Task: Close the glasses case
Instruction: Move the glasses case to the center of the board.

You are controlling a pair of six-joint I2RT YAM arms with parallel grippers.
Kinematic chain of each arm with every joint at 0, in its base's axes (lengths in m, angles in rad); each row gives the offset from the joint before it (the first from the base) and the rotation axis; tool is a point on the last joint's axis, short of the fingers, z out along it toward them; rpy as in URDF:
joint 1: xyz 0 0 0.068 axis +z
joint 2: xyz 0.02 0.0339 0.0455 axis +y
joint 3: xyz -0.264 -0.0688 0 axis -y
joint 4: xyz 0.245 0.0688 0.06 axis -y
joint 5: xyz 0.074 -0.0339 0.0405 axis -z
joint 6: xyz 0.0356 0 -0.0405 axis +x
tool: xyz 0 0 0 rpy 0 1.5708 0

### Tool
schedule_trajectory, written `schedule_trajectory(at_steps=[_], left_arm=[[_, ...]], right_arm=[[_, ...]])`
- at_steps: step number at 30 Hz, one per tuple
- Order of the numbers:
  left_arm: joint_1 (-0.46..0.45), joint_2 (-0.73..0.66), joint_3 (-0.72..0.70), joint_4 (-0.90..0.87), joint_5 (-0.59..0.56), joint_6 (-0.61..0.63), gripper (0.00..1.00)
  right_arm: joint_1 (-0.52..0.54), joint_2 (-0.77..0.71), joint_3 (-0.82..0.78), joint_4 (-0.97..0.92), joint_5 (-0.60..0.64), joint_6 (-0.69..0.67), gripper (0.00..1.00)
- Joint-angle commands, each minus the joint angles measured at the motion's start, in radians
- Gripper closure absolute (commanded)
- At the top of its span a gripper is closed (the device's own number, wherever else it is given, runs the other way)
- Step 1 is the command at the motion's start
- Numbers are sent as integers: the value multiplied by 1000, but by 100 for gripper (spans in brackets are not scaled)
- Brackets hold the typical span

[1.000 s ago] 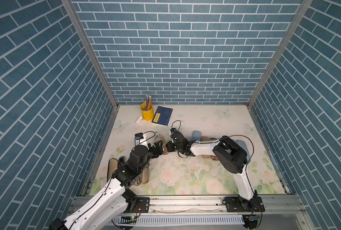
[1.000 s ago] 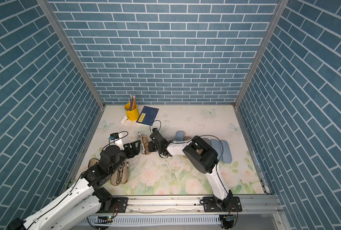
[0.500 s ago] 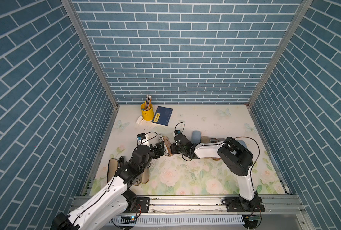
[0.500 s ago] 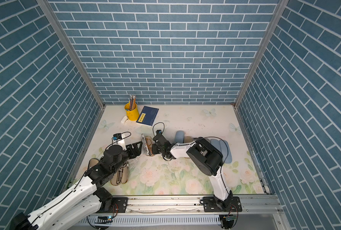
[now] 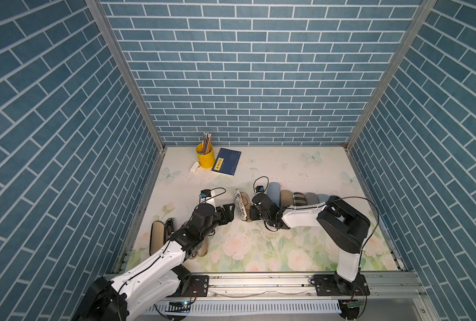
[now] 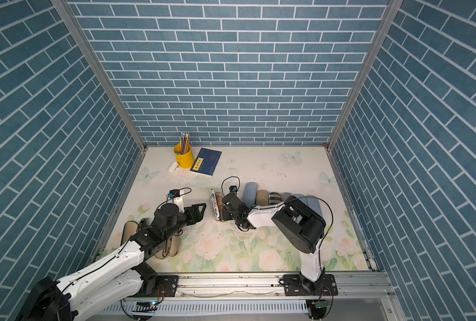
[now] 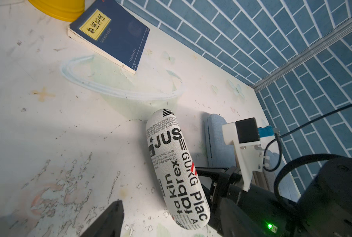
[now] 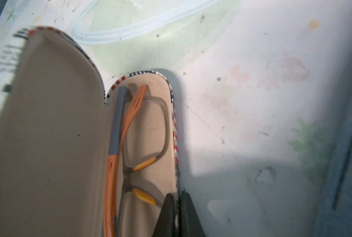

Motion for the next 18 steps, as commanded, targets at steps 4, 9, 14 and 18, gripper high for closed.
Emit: schedule_trajectory(at_steps=[4,9,14,18], left_arm=[[5,52,-42,153,84,-46,20],[-6,116,-55,252,130,-81,20],[-45,196,-40,313,130,-91,21],[-72,265,-21,358,129,-101,21]], right_arm=[[-1,-57,-71,1,75,69,91],[-1,-86,-112,20,95,95,91],[0,-115,-144,27,114,113,91],[-1,-135,-173,42,127,130,91]])
